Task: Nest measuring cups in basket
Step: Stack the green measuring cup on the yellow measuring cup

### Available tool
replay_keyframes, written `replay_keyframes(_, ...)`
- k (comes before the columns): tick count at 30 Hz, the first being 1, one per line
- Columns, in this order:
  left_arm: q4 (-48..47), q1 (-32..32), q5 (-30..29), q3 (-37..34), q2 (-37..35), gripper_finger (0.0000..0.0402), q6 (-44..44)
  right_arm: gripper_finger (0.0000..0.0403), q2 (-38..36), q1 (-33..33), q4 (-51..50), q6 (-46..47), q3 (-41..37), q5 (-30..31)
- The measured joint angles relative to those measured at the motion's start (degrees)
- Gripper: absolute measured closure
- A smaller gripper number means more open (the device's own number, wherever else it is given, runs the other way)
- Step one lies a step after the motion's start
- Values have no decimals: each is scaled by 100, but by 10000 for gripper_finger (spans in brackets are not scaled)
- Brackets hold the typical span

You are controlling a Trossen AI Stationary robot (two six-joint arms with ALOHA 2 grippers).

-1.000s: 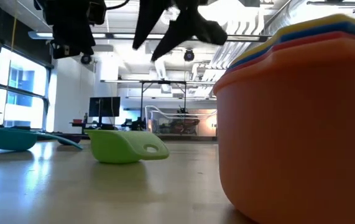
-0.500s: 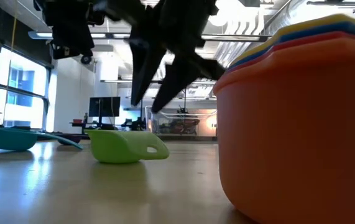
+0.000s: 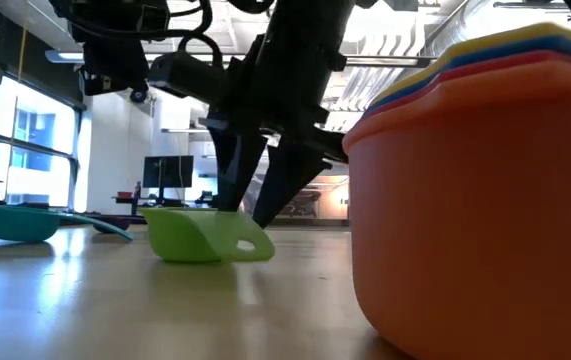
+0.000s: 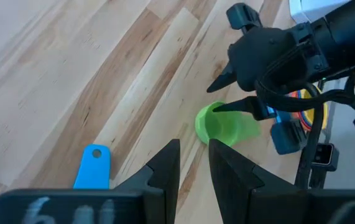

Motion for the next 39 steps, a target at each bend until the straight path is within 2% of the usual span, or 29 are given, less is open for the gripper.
replay_keyframes(5, -1, 1, -14, 0, 0, 326, 0, 293, 3, -86, -45, -78, 0, -184)
replay_keyframes(11, -2, 0, -31, 0, 0, 326, 0, 392, 3, -161, -31, -667, 0, -408)
replay_keyframes(14, -2, 2, -31, 0, 0, 326, 0, 388, -15, -204, -67, -855, 0, -452)
replay_keyframes(20, -32, 2, -28, 0, 2, 326, -238, 397, -211, -329, -187, -1963, 34, -740)
replay_keyframes(24, -114, -6, -20, 0, 0, 326, -743, 400, -326, -348, -411, -2942, 318, -978)
replay_keyframes(30, -169, -165, -17, 0, 1, 326, -1474, 401, -356, -165, -1198, -4853, 1203, -1418)
replay_keyframes(35, -166, -287, -20, 0, 2, 326, -2020, 402, -358, 161, -1814, -6479, 1846, -1439)
replay_keyframes(39, -168, -352, -20, 0, 2, 326, -2432, 402, -367, 498, -1884, -7823, 2007, -1439)
